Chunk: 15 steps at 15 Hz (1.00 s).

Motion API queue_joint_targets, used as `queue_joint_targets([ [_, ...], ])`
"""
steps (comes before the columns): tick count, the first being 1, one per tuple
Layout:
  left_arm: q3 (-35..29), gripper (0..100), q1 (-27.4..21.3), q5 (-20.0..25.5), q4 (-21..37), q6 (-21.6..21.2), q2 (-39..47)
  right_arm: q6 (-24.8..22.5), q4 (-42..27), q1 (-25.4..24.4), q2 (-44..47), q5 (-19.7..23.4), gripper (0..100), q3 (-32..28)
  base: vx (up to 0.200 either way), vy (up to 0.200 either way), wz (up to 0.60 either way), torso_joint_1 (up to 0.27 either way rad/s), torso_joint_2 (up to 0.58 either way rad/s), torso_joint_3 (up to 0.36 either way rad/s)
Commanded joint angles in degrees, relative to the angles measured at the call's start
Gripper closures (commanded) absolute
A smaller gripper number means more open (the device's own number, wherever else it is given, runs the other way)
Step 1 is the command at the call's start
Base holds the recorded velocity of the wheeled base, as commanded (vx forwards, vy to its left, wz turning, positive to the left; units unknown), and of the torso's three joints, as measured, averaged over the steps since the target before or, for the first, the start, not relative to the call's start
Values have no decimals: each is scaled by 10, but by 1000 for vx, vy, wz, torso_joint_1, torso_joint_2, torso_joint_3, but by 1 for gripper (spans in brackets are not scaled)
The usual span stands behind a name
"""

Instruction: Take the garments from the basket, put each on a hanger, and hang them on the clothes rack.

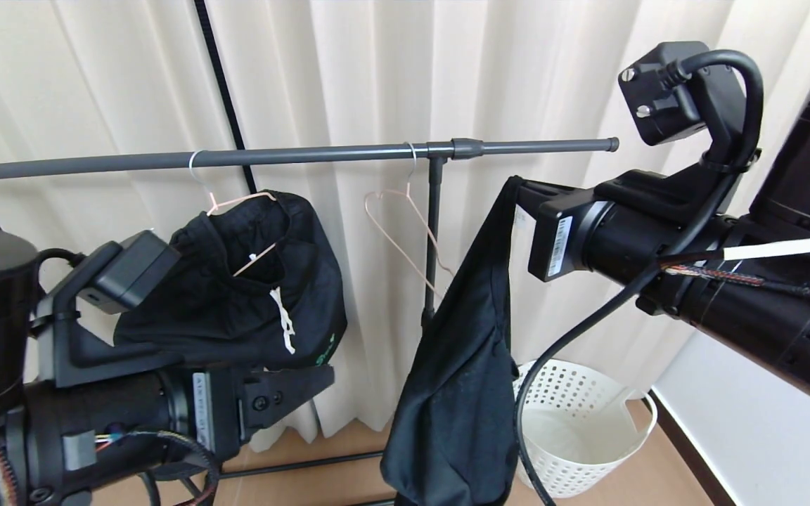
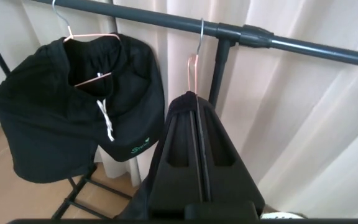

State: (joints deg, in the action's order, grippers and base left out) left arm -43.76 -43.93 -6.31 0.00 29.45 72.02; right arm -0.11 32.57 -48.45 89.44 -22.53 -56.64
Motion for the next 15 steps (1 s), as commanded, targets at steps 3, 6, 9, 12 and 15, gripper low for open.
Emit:
queue_joint_targets([
  [3,-15,0,-55,-3,-58,0,77,20,1,-39,38,-37,100,-23,0,0,0,0,0,0],
  [6,-33,0,-73,-5,-92,0,110,29,34,-52,59,-59,100,-29,0,0,0,0,0,0],
  [9,-81,0,-84,-29,-93,-1,152,29,47,-58,79,-73,100,-30,0,0,0,0,0,0],
  [12,-136,0,-109,-129,-93,-1,222,30,47,-63,83,-91,100,-30,0,0,0,0,0,0],
  [15,-168,0,-120,-135,-93,-3,251,28,71,-76,88,-121,100,-30,0,0,0,0,0,0],
])
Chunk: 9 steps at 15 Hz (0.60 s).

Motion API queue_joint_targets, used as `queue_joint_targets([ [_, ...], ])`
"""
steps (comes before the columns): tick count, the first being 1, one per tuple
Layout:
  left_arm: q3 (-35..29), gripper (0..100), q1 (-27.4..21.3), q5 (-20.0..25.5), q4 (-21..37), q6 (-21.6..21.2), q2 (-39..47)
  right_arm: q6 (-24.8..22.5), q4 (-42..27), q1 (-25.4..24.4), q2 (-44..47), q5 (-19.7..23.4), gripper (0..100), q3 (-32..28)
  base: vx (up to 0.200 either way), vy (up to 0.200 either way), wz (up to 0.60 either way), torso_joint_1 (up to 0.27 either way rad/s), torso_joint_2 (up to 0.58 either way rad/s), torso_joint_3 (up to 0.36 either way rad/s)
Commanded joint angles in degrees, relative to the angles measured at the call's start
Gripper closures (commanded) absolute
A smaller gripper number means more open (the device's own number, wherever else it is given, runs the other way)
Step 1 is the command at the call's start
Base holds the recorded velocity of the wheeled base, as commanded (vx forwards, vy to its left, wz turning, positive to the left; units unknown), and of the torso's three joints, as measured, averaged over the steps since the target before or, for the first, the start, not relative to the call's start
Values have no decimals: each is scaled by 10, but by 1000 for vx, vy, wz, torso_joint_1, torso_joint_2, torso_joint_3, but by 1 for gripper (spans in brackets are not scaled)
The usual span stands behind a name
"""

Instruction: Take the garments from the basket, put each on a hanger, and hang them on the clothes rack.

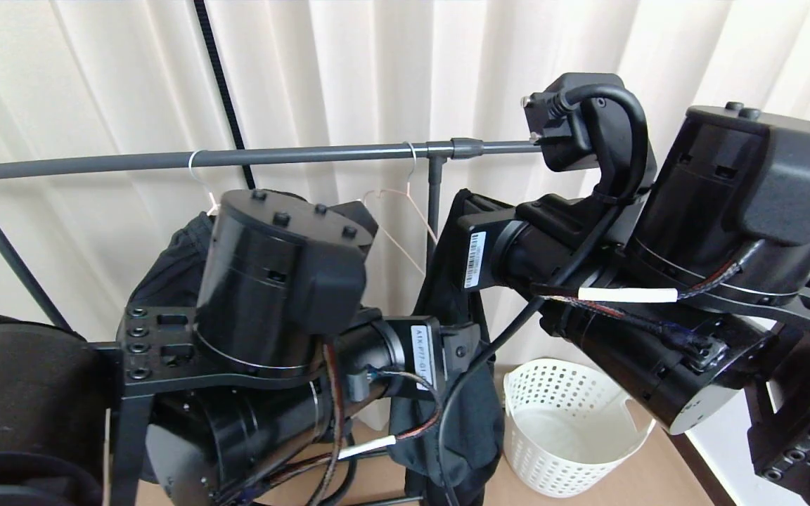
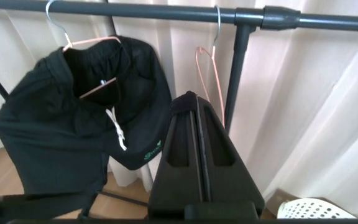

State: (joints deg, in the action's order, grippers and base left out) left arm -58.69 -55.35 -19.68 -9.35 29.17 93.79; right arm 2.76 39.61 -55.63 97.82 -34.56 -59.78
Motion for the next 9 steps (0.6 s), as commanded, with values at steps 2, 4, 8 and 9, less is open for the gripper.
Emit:
queue_joint_targets([
  [2,-47,0,-4,-6,0,-1,53,-1,4,-5,7,-8,100,1,0,0,0,0,0,0],
  [4,-68,0,-4,-43,0,-6,75,-1,4,-5,5,-9,100,2,0,0,0,0,0,0],
  [8,-73,0,-4,-81,0,-30,85,0,4,-5,0,-9,100,3,0,0,0,0,0,0],
  [9,-72,0,-3,-88,-1,-34,87,0,4,-5,0,-9,100,3,0,0,0,0,0,0],
])
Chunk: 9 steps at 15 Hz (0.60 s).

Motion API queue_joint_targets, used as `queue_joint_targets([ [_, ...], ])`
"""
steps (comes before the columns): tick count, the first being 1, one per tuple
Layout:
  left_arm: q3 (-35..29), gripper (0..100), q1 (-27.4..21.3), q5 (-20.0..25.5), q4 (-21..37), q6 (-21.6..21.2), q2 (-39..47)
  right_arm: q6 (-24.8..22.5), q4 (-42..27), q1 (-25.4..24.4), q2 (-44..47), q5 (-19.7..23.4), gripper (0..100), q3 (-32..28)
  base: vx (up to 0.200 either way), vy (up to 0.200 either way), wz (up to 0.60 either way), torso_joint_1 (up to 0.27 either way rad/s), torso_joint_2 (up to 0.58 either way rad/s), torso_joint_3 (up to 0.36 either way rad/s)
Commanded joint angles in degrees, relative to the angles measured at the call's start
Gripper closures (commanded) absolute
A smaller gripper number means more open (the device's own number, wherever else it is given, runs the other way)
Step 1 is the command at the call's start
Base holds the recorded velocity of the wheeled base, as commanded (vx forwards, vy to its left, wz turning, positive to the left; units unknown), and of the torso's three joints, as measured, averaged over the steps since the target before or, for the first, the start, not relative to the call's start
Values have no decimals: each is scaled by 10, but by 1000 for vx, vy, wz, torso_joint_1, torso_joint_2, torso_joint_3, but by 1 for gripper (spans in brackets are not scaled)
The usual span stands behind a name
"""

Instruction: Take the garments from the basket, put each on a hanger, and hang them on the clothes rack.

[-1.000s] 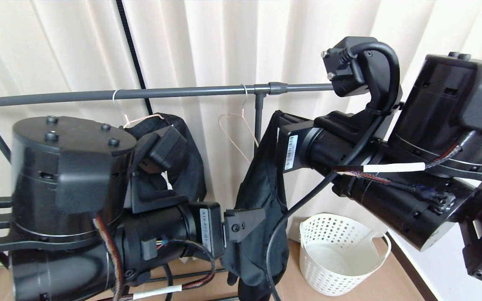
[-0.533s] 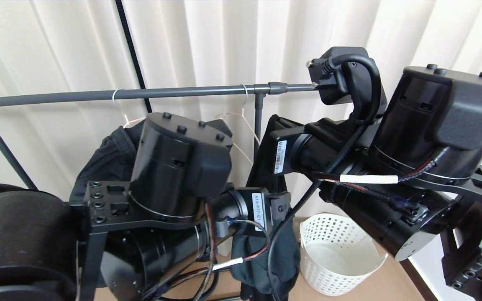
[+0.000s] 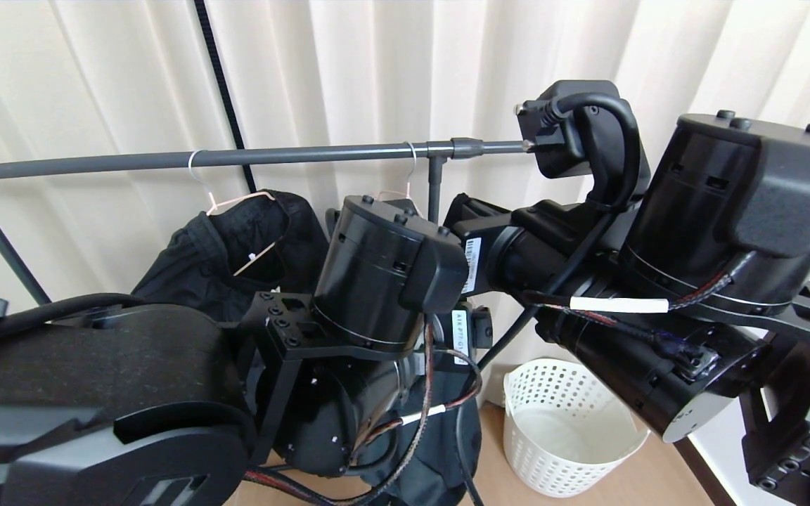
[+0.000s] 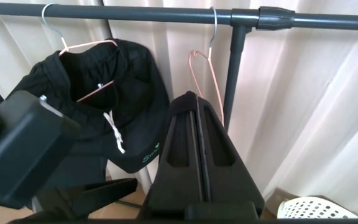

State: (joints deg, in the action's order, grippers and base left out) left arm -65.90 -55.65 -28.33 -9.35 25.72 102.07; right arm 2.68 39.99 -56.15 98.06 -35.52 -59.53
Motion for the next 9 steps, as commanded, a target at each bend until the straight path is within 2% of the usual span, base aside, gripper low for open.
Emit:
queue_joint_targets([
  [1,2,0,5,-2,0,-1,5,0,0,0,-2,0,100,0,0,0,0,0,0,0],
  [9,20,0,27,-6,-1,-13,8,0,0,0,-5,0,100,0,0,0,0,0,0,0],
])
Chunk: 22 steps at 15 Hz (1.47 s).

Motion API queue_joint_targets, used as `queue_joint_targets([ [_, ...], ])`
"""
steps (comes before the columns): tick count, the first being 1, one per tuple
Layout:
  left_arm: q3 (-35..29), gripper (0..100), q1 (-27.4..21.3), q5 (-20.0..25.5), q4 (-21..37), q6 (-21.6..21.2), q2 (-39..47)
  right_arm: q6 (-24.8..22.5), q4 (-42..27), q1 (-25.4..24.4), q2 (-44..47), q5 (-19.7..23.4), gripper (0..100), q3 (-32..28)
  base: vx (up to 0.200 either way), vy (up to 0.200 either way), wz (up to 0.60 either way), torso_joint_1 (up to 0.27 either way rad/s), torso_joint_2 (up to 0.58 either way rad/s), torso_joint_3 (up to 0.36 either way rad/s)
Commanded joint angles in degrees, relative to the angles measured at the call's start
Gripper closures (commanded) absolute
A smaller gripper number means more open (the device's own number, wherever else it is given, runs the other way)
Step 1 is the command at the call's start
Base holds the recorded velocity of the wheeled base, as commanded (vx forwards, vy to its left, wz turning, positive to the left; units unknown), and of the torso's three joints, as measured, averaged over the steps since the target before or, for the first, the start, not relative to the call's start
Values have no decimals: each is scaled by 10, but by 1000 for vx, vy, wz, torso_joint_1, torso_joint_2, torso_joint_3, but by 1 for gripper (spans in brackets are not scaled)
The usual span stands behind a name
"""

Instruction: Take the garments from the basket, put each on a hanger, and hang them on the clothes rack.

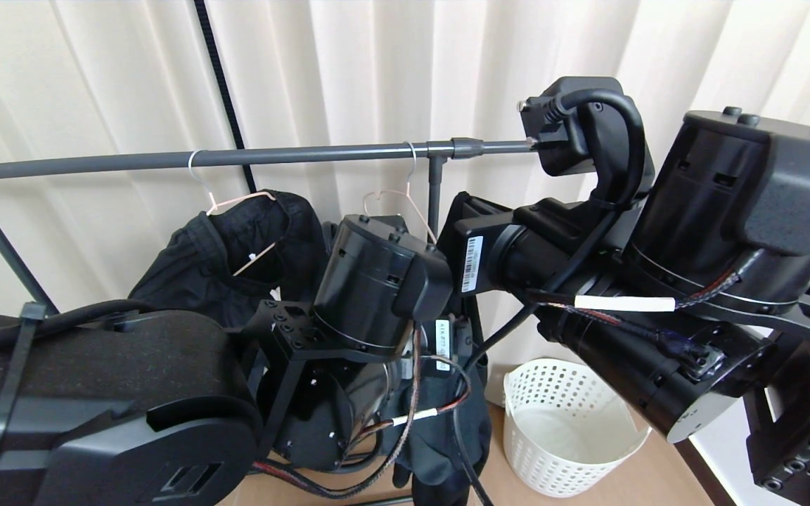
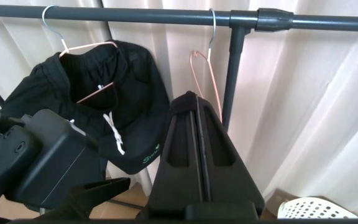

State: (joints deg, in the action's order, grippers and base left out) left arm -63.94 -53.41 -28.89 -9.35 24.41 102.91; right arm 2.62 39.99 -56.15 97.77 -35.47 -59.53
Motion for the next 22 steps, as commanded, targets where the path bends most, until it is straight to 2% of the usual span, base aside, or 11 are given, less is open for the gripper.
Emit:
queue_joint_targets([
  [1,-3,0,9,0,-1,0,5,-1,0,0,-2,1,100,1,0,0,0,0,0,0],
  [5,-15,0,13,0,-12,-1,10,-2,0,1,-1,1,100,2,0,0,0,0,0,0],
  [9,-3,0,21,0,-10,-1,4,-3,0,13,-3,1,100,-1,0,0,0,0,0,0],
  [12,10,0,30,-14,-13,-25,-10,-3,1,17,-3,1,100,-2,0,0,0,0,0,0],
  [22,36,0,30,-15,-15,-28,-32,-3,1,17,-7,1,100,-2,0,0,0,0,0,0],
])
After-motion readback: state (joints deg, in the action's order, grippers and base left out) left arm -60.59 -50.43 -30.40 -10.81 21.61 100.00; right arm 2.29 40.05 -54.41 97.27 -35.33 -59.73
